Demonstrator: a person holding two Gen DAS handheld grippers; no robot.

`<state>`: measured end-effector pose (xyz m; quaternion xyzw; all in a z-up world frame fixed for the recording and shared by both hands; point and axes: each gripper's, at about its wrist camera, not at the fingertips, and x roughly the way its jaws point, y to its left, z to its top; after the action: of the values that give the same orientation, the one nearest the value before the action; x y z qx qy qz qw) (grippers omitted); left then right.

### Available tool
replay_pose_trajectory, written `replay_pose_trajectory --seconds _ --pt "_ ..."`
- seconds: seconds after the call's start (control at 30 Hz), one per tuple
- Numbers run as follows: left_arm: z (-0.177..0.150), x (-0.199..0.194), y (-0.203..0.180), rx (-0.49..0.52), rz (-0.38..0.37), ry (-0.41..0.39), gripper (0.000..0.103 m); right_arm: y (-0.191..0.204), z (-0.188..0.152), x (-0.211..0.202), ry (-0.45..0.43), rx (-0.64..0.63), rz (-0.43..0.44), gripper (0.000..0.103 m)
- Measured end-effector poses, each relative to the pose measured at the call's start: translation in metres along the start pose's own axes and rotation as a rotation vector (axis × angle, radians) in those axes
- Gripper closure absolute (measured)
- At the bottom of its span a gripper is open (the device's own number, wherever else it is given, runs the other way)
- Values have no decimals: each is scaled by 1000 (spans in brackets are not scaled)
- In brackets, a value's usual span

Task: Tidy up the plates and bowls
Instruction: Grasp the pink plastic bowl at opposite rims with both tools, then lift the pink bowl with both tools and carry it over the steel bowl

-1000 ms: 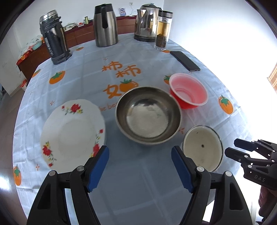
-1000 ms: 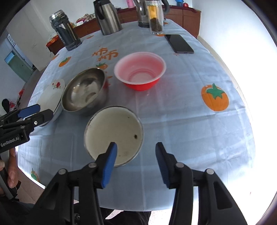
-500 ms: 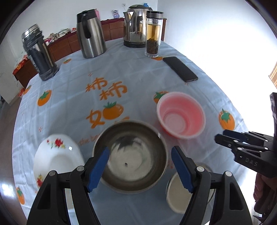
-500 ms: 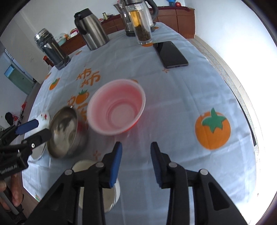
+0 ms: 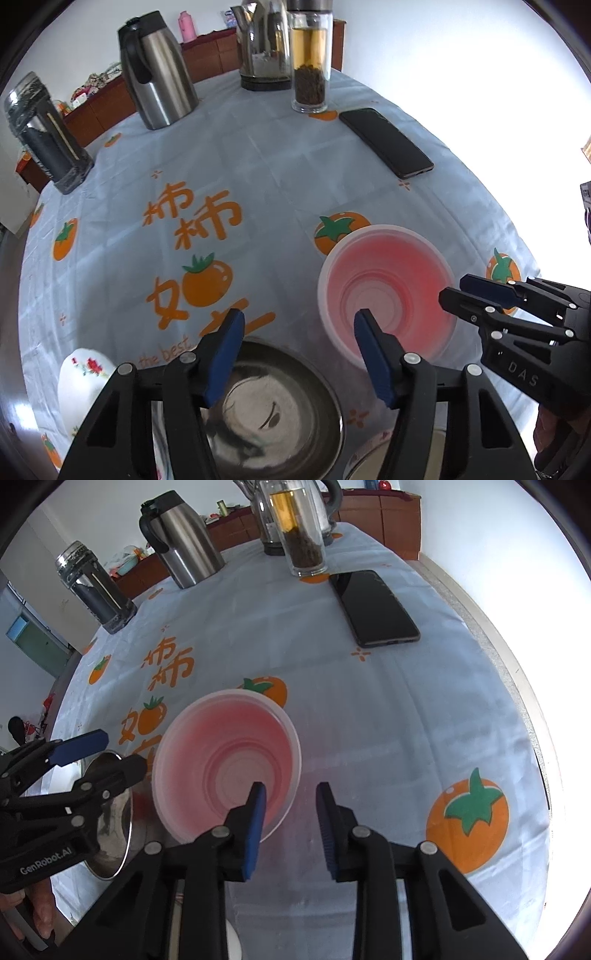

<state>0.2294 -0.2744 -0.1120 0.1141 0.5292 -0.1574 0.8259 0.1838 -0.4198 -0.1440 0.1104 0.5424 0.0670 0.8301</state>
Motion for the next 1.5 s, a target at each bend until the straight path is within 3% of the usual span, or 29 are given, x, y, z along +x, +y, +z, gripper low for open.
replay_pose_trajectory --seconds 0.07,0.2,0.37,0.4,0.93,1.5 --pt "2 7 -2 6 -3 15 50 -2 1 4 11 -1 5 82" --pt "6 20 -3 -6 -28 55 56 -1 2 8 24 -10 17 90" --pt "6 35 -8 7 -44 97 91 0 3 12 31 -15 31 96" --pt "5 35 -9 6 -46 102 94 1 4 11 29 -17 35 97" --pt "-1 5 -2 -50 -86 81 94 15 8 -21 -11 -55 43 97" --pt "-24 -60 46 -144 -38 17 95 80 3 -51 -24 -168 110 96"
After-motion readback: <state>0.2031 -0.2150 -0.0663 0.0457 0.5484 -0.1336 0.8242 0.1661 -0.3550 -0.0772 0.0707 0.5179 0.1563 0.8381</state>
